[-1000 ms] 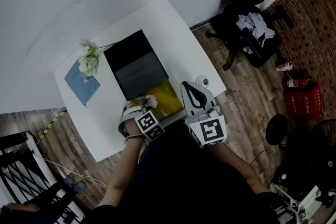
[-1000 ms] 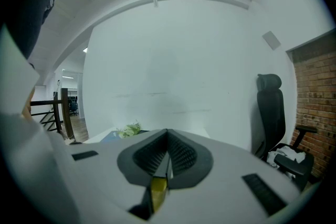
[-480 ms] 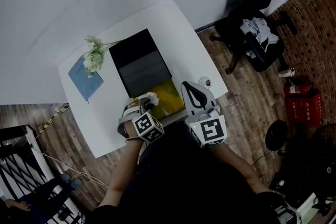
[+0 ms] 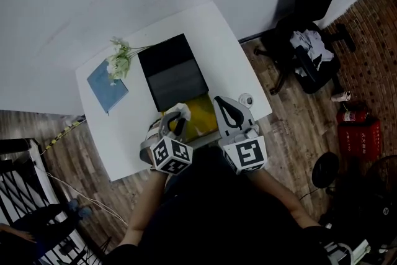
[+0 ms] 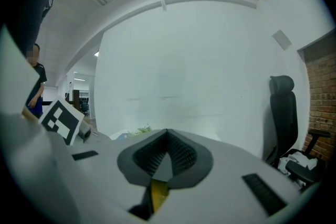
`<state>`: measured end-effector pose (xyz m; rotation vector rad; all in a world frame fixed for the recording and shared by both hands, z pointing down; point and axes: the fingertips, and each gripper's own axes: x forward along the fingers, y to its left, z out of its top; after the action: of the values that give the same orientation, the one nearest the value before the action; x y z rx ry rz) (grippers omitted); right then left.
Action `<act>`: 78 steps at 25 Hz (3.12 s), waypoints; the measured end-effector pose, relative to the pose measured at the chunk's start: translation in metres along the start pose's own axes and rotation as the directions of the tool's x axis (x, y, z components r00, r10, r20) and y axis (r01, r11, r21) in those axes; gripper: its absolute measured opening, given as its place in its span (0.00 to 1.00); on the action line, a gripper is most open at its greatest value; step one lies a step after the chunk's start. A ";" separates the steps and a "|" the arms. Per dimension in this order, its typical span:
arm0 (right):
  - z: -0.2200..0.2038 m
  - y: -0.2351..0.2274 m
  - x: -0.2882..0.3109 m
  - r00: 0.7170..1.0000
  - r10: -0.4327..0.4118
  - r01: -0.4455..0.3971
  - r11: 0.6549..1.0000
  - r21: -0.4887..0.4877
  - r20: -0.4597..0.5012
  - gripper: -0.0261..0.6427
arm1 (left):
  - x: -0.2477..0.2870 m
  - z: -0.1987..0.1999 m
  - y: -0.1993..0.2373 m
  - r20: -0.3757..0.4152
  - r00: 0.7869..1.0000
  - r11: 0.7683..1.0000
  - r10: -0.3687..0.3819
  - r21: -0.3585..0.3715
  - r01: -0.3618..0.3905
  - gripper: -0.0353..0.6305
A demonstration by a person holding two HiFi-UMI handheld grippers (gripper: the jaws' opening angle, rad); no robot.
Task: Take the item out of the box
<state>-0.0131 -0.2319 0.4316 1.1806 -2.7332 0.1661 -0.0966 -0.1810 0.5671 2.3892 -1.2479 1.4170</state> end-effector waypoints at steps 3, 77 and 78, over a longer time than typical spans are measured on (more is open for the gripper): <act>0.005 0.005 0.000 1.000 0.012 -0.012 1.000 -0.009 0.010 0.06 | -0.015 0.013 0.014 0.070 0.995 0.998 0.067 -0.020 -0.066 0.17; 0.167 0.001 -0.030 0.951 -0.039 0.079 0.990 -0.120 0.306 0.06 | -0.253 0.122 0.137 0.554 0.548 0.773 0.627 -0.528 -0.351 0.16; 0.167 0.001 -0.030 0.951 -0.038 0.078 0.990 -0.120 0.306 0.06 | -0.253 0.122 0.136 0.553 0.548 0.773 0.627 -0.528 -0.352 0.16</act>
<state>-0.0101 -0.2372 0.2619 1.3463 -2.9057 -0.2182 -0.1646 -0.1754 0.2624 2.4490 -2.2838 0.1393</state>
